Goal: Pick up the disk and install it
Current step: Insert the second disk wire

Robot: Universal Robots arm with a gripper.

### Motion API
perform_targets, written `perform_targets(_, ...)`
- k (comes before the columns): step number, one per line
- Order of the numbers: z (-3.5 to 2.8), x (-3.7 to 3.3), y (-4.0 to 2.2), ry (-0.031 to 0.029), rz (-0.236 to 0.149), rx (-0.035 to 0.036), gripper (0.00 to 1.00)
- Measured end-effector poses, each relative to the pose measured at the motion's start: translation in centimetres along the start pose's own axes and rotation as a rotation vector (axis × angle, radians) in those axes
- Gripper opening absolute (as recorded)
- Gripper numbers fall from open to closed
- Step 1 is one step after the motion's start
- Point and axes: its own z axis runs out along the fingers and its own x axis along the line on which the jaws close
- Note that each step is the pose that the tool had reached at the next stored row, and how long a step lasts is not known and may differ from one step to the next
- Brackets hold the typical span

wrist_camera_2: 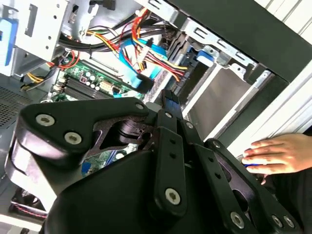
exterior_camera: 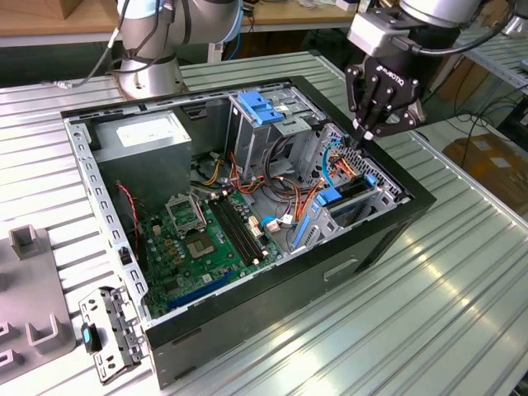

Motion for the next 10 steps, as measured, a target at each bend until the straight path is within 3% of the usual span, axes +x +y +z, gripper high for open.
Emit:
perform_targets(3, -0.03, -0.82, -0.09, 0.0077, 0.000, -0.0094, 0.11)
perform_targets(5, -0.10, -1.60, -0.21, 0.0193, 0.000, -0.0165, 0.11)
perform_targets(10, -0.23, -3.05, -0.53, 0.0445, 0.000, -0.0253, 0.11)
